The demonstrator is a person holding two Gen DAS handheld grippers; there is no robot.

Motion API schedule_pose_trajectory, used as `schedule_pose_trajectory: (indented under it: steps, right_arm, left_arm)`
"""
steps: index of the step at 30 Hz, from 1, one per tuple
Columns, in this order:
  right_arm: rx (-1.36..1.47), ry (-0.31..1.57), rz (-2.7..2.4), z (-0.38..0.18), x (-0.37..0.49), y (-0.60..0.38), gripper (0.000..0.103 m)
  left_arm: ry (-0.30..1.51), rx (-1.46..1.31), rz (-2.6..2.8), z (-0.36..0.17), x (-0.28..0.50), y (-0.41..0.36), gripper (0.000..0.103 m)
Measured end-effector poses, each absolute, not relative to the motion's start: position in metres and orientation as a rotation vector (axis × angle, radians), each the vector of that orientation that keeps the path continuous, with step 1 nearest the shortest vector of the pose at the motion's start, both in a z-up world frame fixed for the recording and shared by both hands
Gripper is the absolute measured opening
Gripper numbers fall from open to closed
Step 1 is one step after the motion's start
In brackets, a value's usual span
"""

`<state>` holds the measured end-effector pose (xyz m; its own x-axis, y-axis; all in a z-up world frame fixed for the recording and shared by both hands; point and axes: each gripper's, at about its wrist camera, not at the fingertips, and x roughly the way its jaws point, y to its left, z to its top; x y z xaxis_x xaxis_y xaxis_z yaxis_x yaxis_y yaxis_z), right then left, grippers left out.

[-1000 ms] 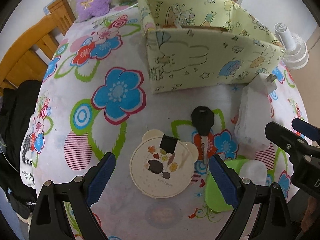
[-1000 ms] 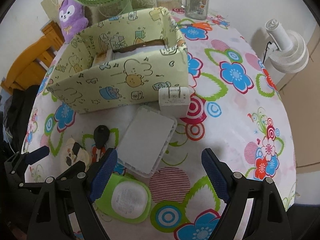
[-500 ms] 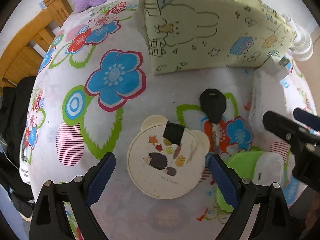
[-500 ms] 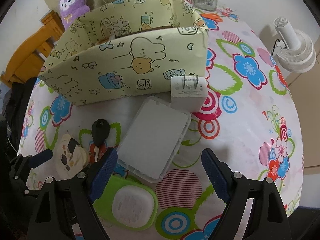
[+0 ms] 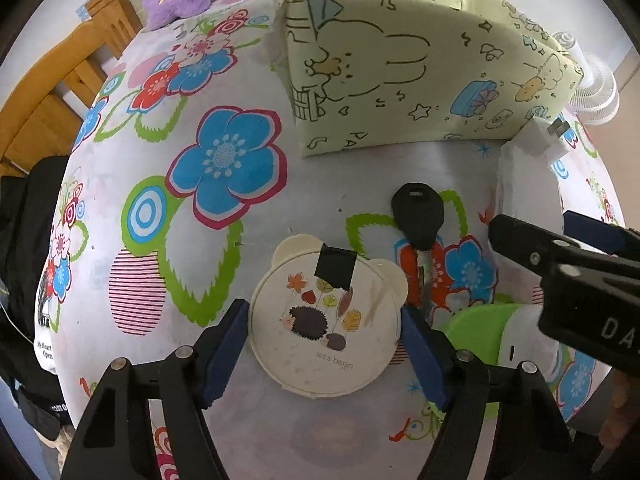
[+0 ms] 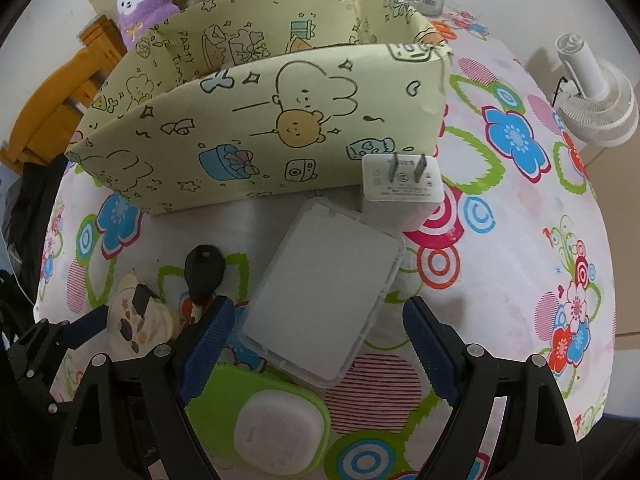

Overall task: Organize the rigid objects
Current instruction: 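Grip the hedgehog coaster with the left tool while the right grips the translucent case, then lift the coaster with the left tool while the right carries the case toward the box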

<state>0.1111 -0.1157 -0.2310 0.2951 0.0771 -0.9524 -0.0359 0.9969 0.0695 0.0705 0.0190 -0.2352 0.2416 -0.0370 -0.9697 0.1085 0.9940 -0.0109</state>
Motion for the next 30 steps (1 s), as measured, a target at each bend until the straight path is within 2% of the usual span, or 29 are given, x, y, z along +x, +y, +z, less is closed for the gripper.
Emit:
schedule_pose_trajectory:
  steps: [14,21,30]
  right_arm:
    - [0.016,1.309,0.069,-0.250,0.129,-0.101,0.088]
    - [-0.029,1.297,0.071,-0.254,0.140,-0.097,0.074]
    - [-0.037,1.302,0.119,-0.251,0.143,-0.112,0.063]
  left_arm:
    - [1.339,0.015,-0.075,-0.231,0.086,0.028,0.077]
    - [1.343,0.009,-0.057,-0.228,0.102,0.029,0.077]
    - [1.357,0.038,-0.058,-0.228,0.113,0.007,0.077]
